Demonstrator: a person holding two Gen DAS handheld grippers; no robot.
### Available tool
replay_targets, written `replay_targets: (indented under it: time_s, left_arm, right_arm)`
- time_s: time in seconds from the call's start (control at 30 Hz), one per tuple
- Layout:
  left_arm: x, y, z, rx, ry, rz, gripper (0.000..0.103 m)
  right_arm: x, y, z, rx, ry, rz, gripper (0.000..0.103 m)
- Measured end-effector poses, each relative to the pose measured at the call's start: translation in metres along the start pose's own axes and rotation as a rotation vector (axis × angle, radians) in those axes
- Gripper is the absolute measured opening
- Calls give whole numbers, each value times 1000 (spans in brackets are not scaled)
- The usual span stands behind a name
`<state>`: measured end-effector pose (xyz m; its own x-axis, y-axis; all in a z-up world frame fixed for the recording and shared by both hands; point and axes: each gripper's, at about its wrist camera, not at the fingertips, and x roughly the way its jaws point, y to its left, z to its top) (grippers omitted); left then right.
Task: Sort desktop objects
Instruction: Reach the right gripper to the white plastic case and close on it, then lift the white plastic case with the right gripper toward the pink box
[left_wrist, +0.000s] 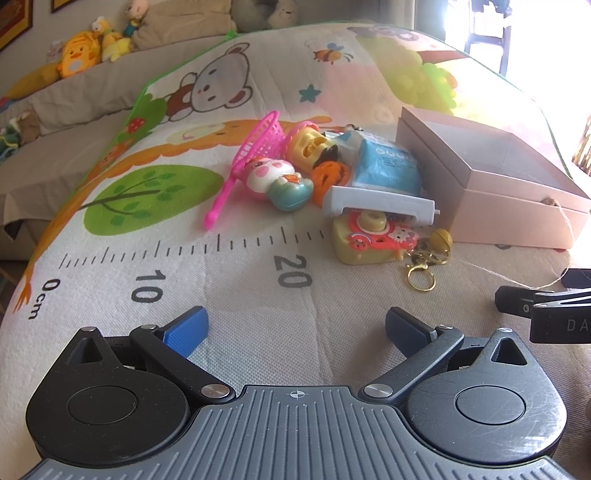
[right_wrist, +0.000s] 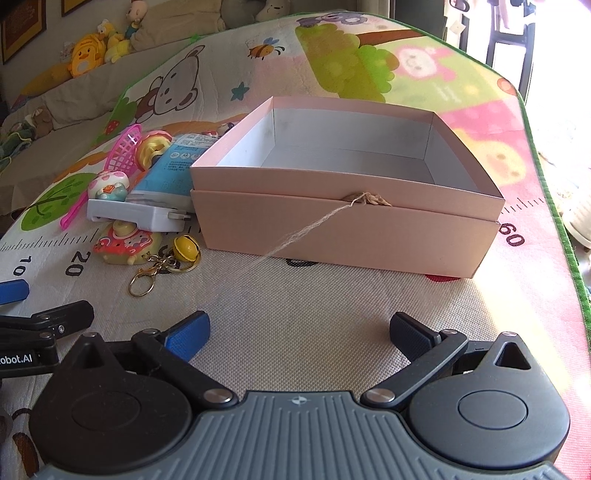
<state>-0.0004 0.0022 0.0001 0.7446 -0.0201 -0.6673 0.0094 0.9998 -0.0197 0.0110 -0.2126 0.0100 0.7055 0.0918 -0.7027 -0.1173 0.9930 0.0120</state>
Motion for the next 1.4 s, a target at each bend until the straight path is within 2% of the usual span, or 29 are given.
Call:
replay_targets:
  time_s: [0.1, 0.2, 0.23, 0.27, 0.33, 0.47, 0.53, 0.67, 0.77, 0.83, 0.87, 0.9, 1.0, 1.13, 1.27, 1.4]
  left_arm:
    - [-5, 8, 1, -24, -11, -13, 103]
    - [-13, 18, 5, -35, -47, 45, 103]
    - [-16, 24, 7, -42, -56, 62, 103]
    - [-18, 29, 9, -56, -64, 76, 103]
    - [-24, 41, 14, -89, -83, 89, 103]
    - [-34, 58, 19, -135, -122, 120, 103]
    - [-33, 64, 20, -143, -114, 144, 103]
    - [-28, 72, 17, -154, -77, 170, 103]
    - [-28, 75, 15, -153, -69, 160, 103]
    - [-31, 77, 13, -155, -74, 144, 103]
    - [-32, 79, 12, -156, -76, 136, 103]
    - [-34, 80, 11, -157, -79, 132, 103]
    - [-37, 85, 10, -164, -88, 124, 103]
    - [-42, 90, 9, -183, -93, 131, 103]
    - [-43, 90, 9, -183, -90, 132, 103]
    - [-43, 84, 8, -167, -83, 112, 103]
  right_arm:
    - [-6, 6, -1, -50, -3, 43, 103]
    - [-24, 28, -4, -174, -106, 71, 103]
    - [-29, 37, -4, -227, -143, 77, 99]
    - [-33, 47, -2, -271, -176, 86, 88]
    - [-34, 62, 4, -315, -195, 111, 79]
    - [-21, 86, 21, -334, -204, 125, 78]
    - [-18, 96, 28, -351, -229, 140, 78]
    - [-6, 121, 33, -504, -286, 100, 76]
    - [13, 130, 37, -555, -241, 81, 64]
    - [16, 130, 41, -549, -240, 99, 61]
    - [16, 130, 45, -543, -217, 115, 47]
    - [17, 130, 49, -530, -186, 141, 39]
    - [14, 129, 54, -479, -134, 188, 36]
    - [3, 125, 53, -428, -94, 247, 26]
    - [-14, 115, 53, -320, 0, 389, 14]
    - [-30, 101, 44, -226, 81, 505, 12]
